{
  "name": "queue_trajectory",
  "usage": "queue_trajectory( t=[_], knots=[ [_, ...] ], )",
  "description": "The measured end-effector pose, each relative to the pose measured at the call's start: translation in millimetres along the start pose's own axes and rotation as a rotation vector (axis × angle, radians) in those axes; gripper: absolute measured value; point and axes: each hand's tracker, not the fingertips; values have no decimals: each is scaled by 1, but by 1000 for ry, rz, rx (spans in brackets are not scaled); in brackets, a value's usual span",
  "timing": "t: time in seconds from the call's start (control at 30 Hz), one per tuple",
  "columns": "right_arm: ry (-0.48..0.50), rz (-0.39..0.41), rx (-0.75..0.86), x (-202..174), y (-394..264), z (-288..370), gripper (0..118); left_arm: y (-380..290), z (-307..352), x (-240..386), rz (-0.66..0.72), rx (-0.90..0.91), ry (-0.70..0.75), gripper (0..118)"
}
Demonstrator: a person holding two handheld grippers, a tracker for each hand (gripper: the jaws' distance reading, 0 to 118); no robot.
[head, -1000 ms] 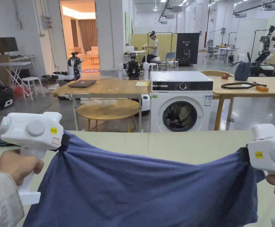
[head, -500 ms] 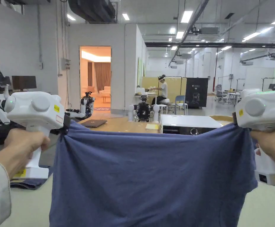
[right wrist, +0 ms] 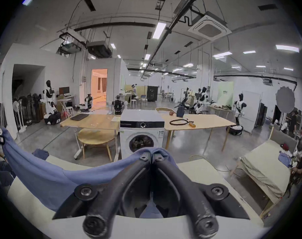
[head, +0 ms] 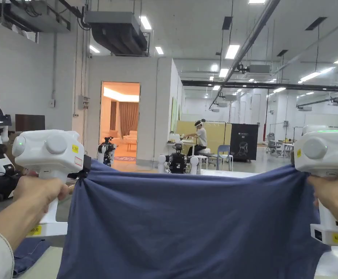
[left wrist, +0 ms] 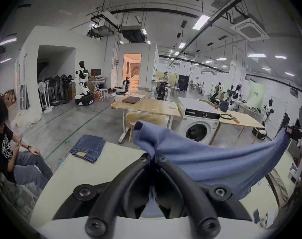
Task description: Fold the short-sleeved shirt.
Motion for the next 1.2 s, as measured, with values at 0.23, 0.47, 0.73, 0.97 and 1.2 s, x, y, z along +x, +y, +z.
queue_trajectory(
  t=[0.23, 0.47, 0.73, 0.97, 1.2],
  knots=[
    [23, 52, -76, -15, -90, -42, 0, -102, -46, -11, 15, -96, -7, 0],
    [106, 1, -248, -1, -266, -56, 0, -268, -68, -44, 143, -220, -47, 0],
    [160, -21, -435, 44, -480, 49, 0, -474, 1, -58, 132, -387, -90, 0],
    [199, -90, -463, 99, -542, 170, 0, -546, 109, -76, 226, -417, -137, 0],
    [284, -20, -432, 131, -541, 265, 0, -542, 205, -80, 32, -450, -185, 0]
  ],
)
